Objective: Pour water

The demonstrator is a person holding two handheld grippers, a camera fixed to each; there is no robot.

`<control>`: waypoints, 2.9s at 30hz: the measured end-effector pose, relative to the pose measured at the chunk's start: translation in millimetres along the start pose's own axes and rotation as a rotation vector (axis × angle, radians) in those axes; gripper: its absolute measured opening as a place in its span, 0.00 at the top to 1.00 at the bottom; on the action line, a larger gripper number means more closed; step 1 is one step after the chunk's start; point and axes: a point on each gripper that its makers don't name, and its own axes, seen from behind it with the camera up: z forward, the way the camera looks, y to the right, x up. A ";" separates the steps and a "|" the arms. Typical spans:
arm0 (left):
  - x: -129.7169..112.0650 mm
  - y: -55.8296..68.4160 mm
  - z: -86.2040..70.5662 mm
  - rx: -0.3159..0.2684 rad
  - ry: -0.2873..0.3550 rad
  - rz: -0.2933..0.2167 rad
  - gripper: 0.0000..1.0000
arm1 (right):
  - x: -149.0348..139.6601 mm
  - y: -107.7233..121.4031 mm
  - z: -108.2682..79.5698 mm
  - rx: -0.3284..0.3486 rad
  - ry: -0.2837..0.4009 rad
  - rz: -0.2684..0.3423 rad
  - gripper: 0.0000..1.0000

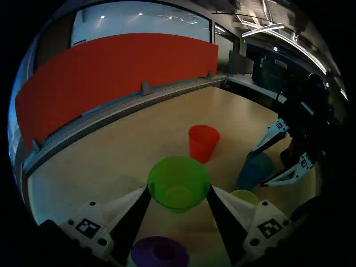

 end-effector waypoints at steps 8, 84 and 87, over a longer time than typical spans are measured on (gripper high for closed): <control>4.3 2.8 -10.6 -0.002 0.021 0.008 0.14 | -0.6 1.6 5.2 -0.006 0.003 -0.011 0.08; 55.7 107.7 -159.2 -0.118 0.521 0.015 0.14 | 123.6 -53.2 -111.7 -0.062 0.459 0.017 0.09; 54.0 110.6 -162.1 -0.119 0.521 0.027 0.14 | 126.7 -55.7 -112.9 -0.065 0.468 0.008 0.09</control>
